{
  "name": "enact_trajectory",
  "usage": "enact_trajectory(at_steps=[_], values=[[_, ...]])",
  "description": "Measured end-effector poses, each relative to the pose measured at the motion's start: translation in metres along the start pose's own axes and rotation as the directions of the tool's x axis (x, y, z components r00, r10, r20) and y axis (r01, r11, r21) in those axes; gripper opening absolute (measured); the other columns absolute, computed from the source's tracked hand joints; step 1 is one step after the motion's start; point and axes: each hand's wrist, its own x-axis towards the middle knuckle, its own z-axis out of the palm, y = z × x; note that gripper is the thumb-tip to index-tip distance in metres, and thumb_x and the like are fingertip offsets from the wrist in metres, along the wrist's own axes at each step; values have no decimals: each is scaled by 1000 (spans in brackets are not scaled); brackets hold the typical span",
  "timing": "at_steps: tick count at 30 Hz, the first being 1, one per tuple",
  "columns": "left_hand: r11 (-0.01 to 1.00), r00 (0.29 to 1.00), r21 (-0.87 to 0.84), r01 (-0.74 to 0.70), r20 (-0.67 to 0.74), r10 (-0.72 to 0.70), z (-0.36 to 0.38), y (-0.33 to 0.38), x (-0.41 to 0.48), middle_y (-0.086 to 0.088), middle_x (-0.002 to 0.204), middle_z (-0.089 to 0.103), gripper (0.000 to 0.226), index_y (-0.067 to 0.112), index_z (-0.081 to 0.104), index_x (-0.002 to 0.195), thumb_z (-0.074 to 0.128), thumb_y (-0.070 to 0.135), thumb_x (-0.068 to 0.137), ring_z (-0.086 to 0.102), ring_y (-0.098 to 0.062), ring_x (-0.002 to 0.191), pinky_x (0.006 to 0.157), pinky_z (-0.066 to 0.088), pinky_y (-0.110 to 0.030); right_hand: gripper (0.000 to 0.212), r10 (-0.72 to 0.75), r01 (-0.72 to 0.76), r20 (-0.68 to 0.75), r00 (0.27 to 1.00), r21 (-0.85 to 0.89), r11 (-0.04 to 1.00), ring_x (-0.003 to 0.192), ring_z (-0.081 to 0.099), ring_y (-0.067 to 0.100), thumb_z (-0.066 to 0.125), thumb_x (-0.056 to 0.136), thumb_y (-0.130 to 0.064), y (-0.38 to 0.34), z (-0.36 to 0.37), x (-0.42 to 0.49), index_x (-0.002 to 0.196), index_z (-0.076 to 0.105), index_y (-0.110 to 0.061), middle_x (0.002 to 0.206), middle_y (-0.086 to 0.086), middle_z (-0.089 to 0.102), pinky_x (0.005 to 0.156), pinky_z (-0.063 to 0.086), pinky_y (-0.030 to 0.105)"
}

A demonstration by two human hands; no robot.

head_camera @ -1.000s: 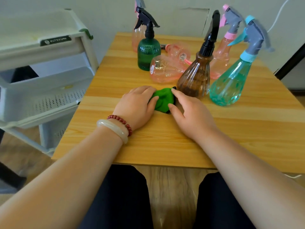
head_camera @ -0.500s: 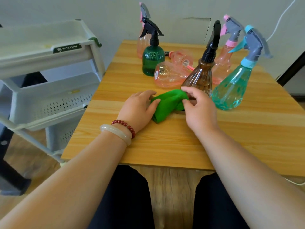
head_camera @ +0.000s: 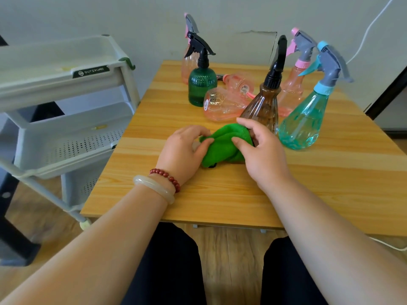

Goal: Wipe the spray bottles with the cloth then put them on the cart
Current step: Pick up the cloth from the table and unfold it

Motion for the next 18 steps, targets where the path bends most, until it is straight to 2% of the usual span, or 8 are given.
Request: enact_trajectory(at_steps=[2, 4, 7, 9, 11, 14, 16, 18], values=[[974, 991, -193, 117, -39, -127, -2, 9, 0, 16, 96, 67, 12, 28, 65, 94, 63, 16, 95, 60, 2, 90, 83, 51, -19, 40, -33, 37, -55, 998, 73, 997, 119, 54, 2, 65, 93, -15, -4, 0, -1, 126, 58, -37, 127, -15, 61, 104, 46, 29], [914, 964, -327, 239, -31, -263, -3, 15, 2, 18, 96, 65, 19, 38, 59, 93, 60, 19, 98, 62, 6, 90, 83, 55, -23, 40, -52, 63, -91, 994, 117, 991, 123, 51, 0, 62, 95, -15, -8, -2, 0, 125, 56, -40, 130, -18, 58, 108, 43, 30], [826, 889, -377, 420, -14, -458, -7, 22, 6, 11, 95, 65, 5, 30, 58, 99, 57, 36, 99, 68, -3, 83, 75, 61, -33, 38, -18, 44, -130, 991, 203, 978, 120, 54, 2, 62, 94, -13, -9, -2, 4, 117, 60, -43, 126, -17, 61, 107, 44, 34], [749, 825, -388, 537, 56, -562, -10, 26, 7, 3, 81, 69, 28, 20, 61, 100, 48, 45, 101, 71, -13, 77, 68, 62, -35, 40, 23, 16, -139, 990, 270, 963, 116, 58, 6, 62, 93, -10, -9, -1, 6, 109, 63, -46, 122, -13, 65, 105, 46, 38], [704, 799, -394, 591, 163, -580, -11, 30, 8, 0, 68, 72, 34, 22, 63, 95, 45, 50, 101, 73, -19, 73, 69, 62, -40, 42, 38, 6, -134, 990, 317, 948, 111, 62, 10, 62, 92, -7, -9, 0, 7, 104, 64, -47, 117, -9, 67, 102, 49, 42], [596, 784, -523, 609, 283, -553, -8, 36, 6, -1, 80, 76, 28, 24, 65, 105, 55, 49, 96, 73, -17, 76, 67, 60, -33, 42, -4, 35, -101, 995, 310, 950, 110, 62, 9, 62, 92, -7, -10, 0, 5, 108, 63, -45, 116, -9, 68, 100, 50, 41], [457, 771, -660, 597, 313, -555, -7, 39, 7, -4, 94, 76, 26, 20, 64, 116, 65, 34, 94, 74, -17, 83, 73, 61, -34, 37, -42, 56, -62, 997, 245, 968, 115, 59, 5, 63, 93, -11, -9, -1, 3, 112, 61, -43, 120, -13, 65, 102, 49, 39], [369, 772, -743, 558, 302, -559, -9, 40, 10, -4, 100, 73, 23, 22, 63, 115, 66, 14, 94, 73, -14, 84, 80, 61, -37, 34, -60, 67, -48, 997, 174, 982, 119, 55, 0, 63, 94, -14, -5, -4, 2, 115, 61, -40, 122, -18, 62, 105, 47, 37]])
